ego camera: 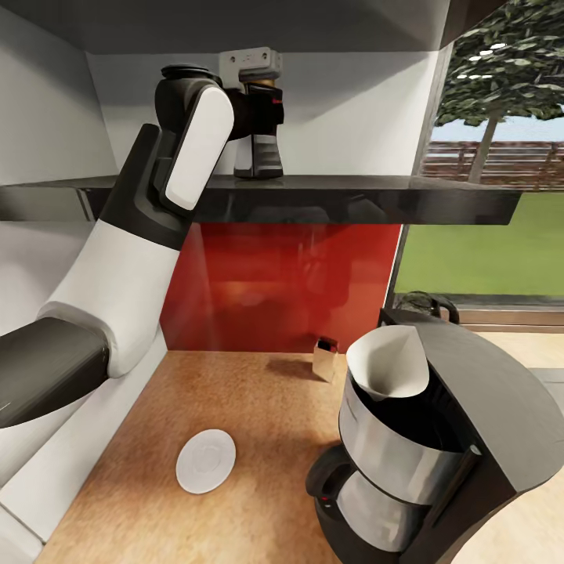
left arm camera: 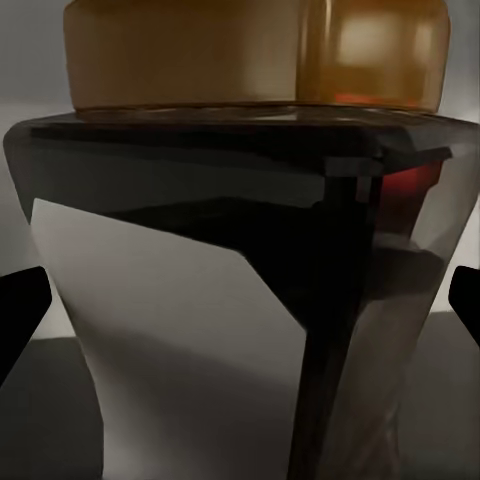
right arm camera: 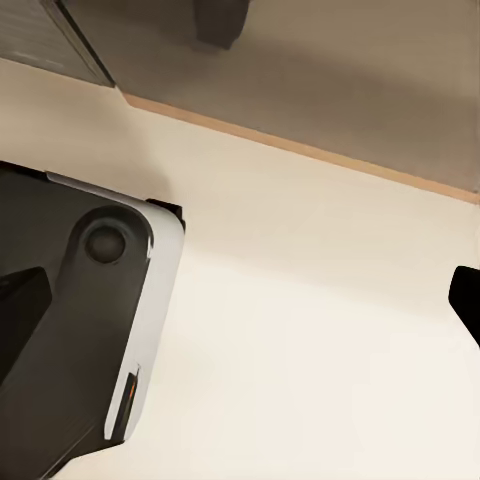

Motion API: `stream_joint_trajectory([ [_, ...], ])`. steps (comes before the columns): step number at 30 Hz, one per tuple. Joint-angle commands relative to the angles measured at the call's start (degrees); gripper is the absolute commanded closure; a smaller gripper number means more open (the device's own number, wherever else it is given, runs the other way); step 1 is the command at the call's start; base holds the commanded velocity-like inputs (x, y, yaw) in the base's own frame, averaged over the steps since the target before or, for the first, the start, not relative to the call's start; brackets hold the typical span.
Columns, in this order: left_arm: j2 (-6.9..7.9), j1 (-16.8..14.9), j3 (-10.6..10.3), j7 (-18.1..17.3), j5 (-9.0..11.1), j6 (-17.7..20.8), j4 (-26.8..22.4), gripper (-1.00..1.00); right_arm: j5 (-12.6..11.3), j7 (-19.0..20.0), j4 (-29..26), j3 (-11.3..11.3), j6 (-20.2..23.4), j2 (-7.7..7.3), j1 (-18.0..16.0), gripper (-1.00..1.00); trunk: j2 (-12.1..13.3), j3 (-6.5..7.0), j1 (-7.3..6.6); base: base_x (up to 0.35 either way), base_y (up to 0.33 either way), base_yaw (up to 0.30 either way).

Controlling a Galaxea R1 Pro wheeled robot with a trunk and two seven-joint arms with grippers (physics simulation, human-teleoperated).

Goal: Set up a coffee station on the kitchen countertop: keep the coffee maker on the countertop, move the bottle of coffee from the kitchen shelf to the counter next to the coffee maker, place a paper coffee filter on top of the coffee maker, put the saucer next to the coffee maker with the coffee cup on the saucer, and place the electric kettle next to the coffee maker.

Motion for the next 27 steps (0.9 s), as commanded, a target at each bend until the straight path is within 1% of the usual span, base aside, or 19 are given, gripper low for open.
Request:
stream_joint_trajectory([
  [1,0.0,-0.1,-0.1,0.6,0.6,0.1,0.0,-1.0,0.2,0.3,0.1,-0.5,-0.2,-0.03,0.0,-1.0,-0.1,-0.12,0.04,0.0,0.0,0.0],
  [20,0.0,-0.1,-0.1,0.6,0.5,0.2,0.0,-1.0,0.2,0.3,0.1,-0.5,-0.2,-0.08,0.0,-1.0,-0.1,-0.12,0.04,0.0,0.0,0.0],
  [21,0.0,-0.1,-0.1,0.6,0.5,0.2,0.0,1.0,0.2,0.3,0.1,-0.5,-0.2,-0.08,0.0,-1.0,-0.1,-0.12,0.04,0.0,0.0,0.0],
  [27,0.0,-0.1,-0.1,0.6,0.6,0.2,0.0,1.0,0.2,0.3,0.1,-0.5,-0.2,-0.09,0.0,-1.0,-0.1,-0.12,0.04,0.0,0.0,0.0],
])
